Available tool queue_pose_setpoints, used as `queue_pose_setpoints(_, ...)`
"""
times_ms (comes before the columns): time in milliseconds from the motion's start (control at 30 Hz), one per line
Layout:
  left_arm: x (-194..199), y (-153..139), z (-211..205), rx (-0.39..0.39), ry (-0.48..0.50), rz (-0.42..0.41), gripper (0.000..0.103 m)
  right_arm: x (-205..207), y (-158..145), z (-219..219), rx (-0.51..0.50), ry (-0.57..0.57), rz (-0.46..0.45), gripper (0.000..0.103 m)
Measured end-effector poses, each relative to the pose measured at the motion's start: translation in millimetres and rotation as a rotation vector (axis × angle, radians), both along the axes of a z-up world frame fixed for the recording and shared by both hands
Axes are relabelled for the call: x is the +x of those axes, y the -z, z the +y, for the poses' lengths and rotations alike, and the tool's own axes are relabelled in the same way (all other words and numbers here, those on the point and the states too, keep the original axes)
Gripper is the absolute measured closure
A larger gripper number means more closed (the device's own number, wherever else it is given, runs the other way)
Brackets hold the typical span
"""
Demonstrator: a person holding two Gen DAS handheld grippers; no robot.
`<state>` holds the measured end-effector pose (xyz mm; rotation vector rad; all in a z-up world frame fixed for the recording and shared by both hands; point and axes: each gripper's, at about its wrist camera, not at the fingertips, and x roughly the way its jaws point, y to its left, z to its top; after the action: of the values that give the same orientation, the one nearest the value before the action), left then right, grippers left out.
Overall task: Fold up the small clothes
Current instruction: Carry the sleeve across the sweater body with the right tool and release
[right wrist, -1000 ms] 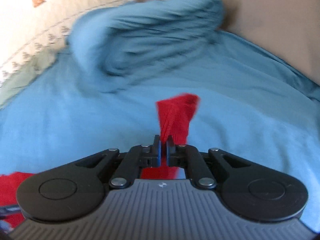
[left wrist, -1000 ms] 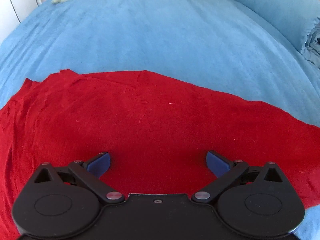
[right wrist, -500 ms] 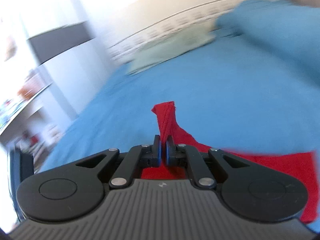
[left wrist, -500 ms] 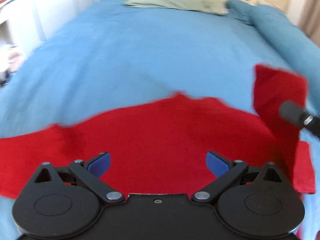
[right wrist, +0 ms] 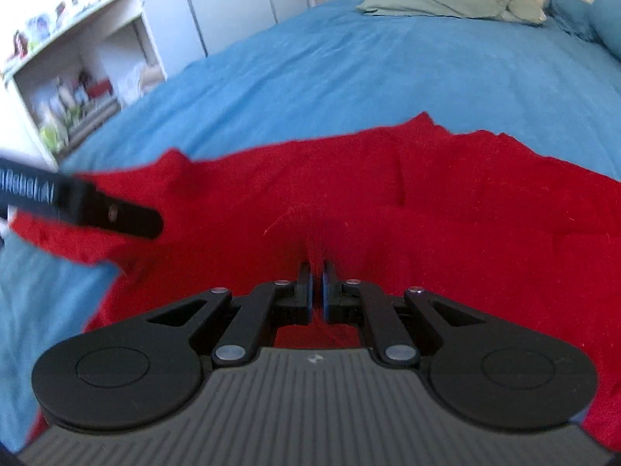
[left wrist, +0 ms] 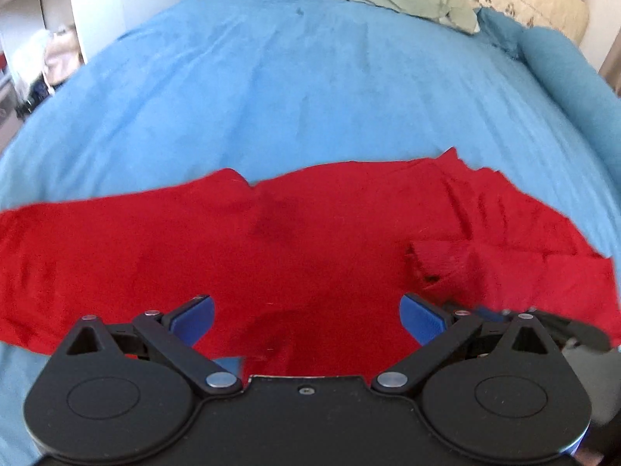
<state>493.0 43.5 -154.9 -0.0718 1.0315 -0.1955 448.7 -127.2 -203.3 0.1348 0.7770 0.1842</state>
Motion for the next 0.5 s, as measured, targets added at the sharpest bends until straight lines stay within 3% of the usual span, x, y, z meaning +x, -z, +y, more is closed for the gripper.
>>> queue_pose_setpoints(67,-5,2,0,-0.03,0.006,0.004,0.0,-4,2,5,-0.029,-0.021,-0.007,0.078)
queue_pose_setpoints(133,-6,0,-7,-0.049,0.026,0.013,0.0,2,1,16,-0.043,-0.038,-0.013,0.059)
queue_pose_setpoints(200,-6,-3,-11,-0.077,0.053,0.021,0.001,4,-4,21,-0.051,-0.05,-0.026,0.023)
queue_pose_setpoints(300,-3,-7,-26,-0.131,0.105,0.029,0.001,-7,-16,15,-0.101,-0.05,-0.068,0.016)
queue_pose_setpoints(400,0,-4,-48,-0.154,0.181,0.035,0.001,-24,-32,-5,-0.118,-0.036,-0.05,0.01)
queue_pose_setpoints(500,5,10,-71,-0.145,0.22,0.033,0.012,-42,-43,-36,-0.108,0.016,-0.035,0.007)
